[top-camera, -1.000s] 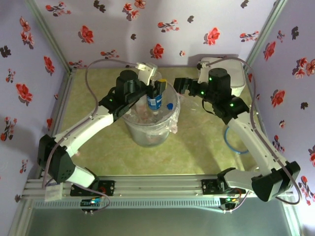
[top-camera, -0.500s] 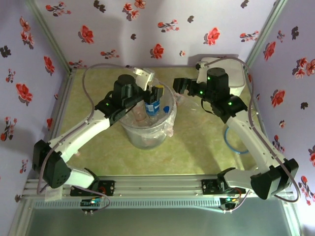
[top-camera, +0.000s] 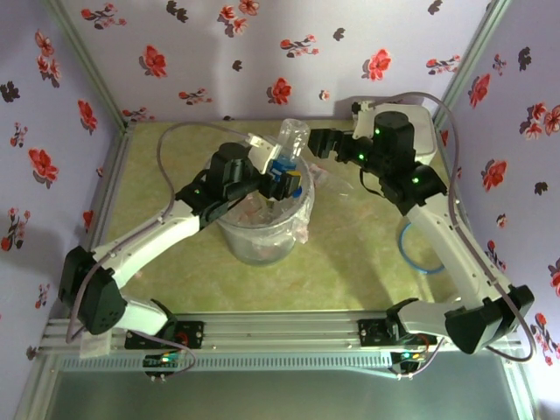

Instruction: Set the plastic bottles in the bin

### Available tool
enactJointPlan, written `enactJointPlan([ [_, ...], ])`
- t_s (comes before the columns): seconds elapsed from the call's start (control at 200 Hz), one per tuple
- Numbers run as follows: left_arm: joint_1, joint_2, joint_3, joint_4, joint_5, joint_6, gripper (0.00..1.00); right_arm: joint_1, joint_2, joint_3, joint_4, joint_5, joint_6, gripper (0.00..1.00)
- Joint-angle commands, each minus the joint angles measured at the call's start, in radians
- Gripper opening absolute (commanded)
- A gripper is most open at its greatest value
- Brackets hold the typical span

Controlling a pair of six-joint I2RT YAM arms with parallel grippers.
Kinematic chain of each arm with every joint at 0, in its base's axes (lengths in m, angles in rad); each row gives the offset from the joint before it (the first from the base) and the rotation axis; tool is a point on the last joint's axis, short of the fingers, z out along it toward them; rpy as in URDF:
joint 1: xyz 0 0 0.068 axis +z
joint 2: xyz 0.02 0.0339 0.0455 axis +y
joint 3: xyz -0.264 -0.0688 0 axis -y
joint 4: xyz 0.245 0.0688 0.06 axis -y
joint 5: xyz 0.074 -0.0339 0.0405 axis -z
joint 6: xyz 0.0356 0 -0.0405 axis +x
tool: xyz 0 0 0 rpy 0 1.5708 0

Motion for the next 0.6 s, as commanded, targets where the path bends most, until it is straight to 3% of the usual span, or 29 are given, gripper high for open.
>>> enactJointPlan([
  [0.0, -0.005, -0.082, 0.068, -0.035, 0.015, 0.028, 1.0, -0.006, 0.028, 0.049, -0.018, -0.042, -0.006, 0.99],
  [0.185, 0.002, -0.137, 0.076, -0.04, 0.015, 0.046, 1.0, -0.006, 0.084, 0.115, -0.014, -0.061, -0.008, 0.97],
  [0.36, 0.016, -0.184, 0.04, -0.006, 0.018, 0.013, 1.0, 0.003, 0.161, 0.215, -0.01, -0.12, 0.001, 0.83],
  [0.46, 0.07, -0.237, 0.022, -0.005, 0.016, -0.061, 1.0, 0.008, 0.237, 0.313, -0.053, -0.138, -0.02, 0.75],
  [0.595, 0.157, -0.284, 0.014, -0.115, -0.053, -0.135, 0.99, 0.018, 0.347, 0.409, -0.116, -0.142, -0.039, 0.74],
])
